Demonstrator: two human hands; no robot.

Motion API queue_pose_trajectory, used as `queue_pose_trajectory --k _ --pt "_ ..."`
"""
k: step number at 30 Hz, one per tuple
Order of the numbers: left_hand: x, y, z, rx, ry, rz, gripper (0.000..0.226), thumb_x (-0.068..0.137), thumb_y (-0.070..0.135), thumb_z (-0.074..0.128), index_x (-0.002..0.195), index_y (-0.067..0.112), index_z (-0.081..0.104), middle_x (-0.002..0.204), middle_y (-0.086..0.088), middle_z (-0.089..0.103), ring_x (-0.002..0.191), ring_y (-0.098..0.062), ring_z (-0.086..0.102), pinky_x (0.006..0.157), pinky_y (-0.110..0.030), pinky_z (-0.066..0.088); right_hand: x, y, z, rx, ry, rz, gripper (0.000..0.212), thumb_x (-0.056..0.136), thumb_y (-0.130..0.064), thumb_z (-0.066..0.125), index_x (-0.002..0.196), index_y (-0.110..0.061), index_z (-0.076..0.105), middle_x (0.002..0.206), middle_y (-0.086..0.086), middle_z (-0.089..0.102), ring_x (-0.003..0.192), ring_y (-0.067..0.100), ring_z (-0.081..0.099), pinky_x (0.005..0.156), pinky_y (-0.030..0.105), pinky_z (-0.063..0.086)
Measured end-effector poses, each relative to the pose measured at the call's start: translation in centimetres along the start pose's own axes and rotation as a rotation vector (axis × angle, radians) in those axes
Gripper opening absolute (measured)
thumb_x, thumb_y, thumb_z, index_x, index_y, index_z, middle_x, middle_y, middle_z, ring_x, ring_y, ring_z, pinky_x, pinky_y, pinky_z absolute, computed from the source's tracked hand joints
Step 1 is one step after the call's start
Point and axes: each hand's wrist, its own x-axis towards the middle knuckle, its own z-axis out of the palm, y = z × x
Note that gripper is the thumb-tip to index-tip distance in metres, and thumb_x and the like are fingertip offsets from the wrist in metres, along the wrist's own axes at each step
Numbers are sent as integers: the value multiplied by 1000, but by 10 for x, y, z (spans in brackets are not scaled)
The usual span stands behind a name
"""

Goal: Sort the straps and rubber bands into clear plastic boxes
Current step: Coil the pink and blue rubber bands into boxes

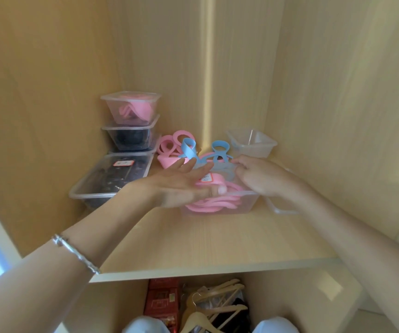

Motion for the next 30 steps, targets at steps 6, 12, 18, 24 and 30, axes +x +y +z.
queue_pose_trajectory --k 6,12,18,24,30 --pt "3 8 -1 31 2 -73 99 66 91 28 149 46 0 161 6 -4 148 -18 -9 118 -46 3 0 -5 -2 -123 -50 -1 44 102 -22 28 144 -28 39 140 6 51 116 25 53 85 28 38" --pt "-3 24 -15 198 -20 -101 92 73 89 27 150 42 9 158 0 10 144 -30 17 110 -47 23 0 2 -6 -125 -116 -31 45 103 -28 27 147 -37 33 140 3 52 121 27 53 101 35 41" --pt "-14 18 -6 262 -30 67 87 84 72 42 149 45 -9 161 4 -10 148 -22 -9 116 -47 5 10 16 -4 102 -126 -89 40 102 -26 38 140 -35 45 143 -10 47 128 12 45 105 25 32" --pt "-25 18 -17 204 -60 64 88 81 63 57 148 50 2 159 13 1 147 -20 4 112 -42 20 31 23 -1 124 62 -93 33 94 -22 51 124 -27 63 123 -8 61 113 13 57 98 28 42" --pt "-15 24 0 198 341 119 71 66 65 57 132 44 42 144 6 31 131 -25 35 104 -42 33 54 24 -2 158 486 -37 31 96 -22 41 85 -5 64 80 10 63 81 30 57 69 35 42"
